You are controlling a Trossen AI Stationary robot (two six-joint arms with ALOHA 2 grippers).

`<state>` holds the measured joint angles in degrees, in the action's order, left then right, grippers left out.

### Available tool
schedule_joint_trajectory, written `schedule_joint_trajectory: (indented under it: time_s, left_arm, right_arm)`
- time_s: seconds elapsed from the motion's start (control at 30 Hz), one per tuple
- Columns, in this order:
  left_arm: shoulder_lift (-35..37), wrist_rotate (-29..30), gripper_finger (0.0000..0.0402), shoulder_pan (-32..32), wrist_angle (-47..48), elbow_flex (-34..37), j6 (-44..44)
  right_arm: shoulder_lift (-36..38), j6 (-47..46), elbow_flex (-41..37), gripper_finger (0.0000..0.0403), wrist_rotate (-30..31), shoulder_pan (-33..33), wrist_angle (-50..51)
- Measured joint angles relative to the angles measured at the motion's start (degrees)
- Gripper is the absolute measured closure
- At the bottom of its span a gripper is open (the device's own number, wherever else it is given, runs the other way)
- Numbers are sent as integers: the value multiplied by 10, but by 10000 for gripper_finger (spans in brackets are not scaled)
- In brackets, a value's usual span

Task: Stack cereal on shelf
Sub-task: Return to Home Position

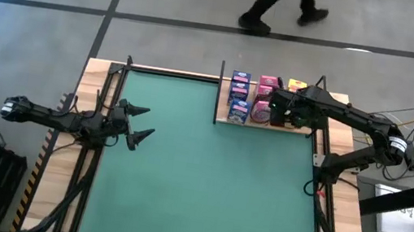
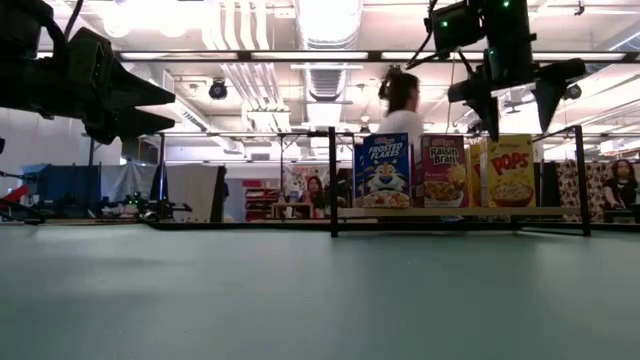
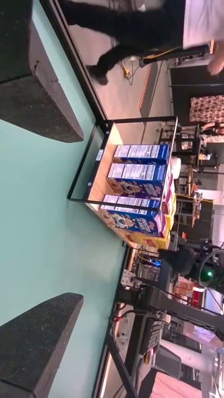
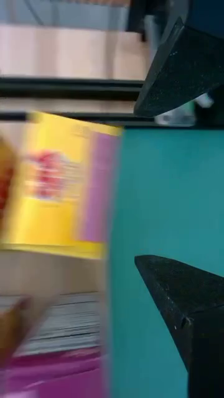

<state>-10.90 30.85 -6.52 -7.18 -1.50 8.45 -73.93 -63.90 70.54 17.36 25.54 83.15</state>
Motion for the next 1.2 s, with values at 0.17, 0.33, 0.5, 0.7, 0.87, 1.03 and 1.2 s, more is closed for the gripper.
schedule_joint_trajectory:
  time_s: [0.17,0.33,0.5,0.7,0.87,1.03,1.2]
  left_arm:
    - [0,0,3,0,0,0,0]
    - [0,0,3,0,0,0,0]
    - [0,0,3,0,0,0,0]
    - [0,0,3,0,0,0,0]
    - [0,0,3,0,0,0,0]
    - [0,0,3,0,0,0,0]
    - [0,0,3,0,0,0,0]
  right_arm:
    - [0,10,1,34,-119,0,39]
    - [0,35,1,34,-279,0,44]
    - [0,9,-8,34,-377,-2,23]
    - [0,-124,-44,34,-394,-31,-66]
    - [0,-212,-86,34,-391,-65,-110]
    - [0,-285,-124,34,-383,-85,-196]
    - [0,-261,-155,34,-384,-115,-296]
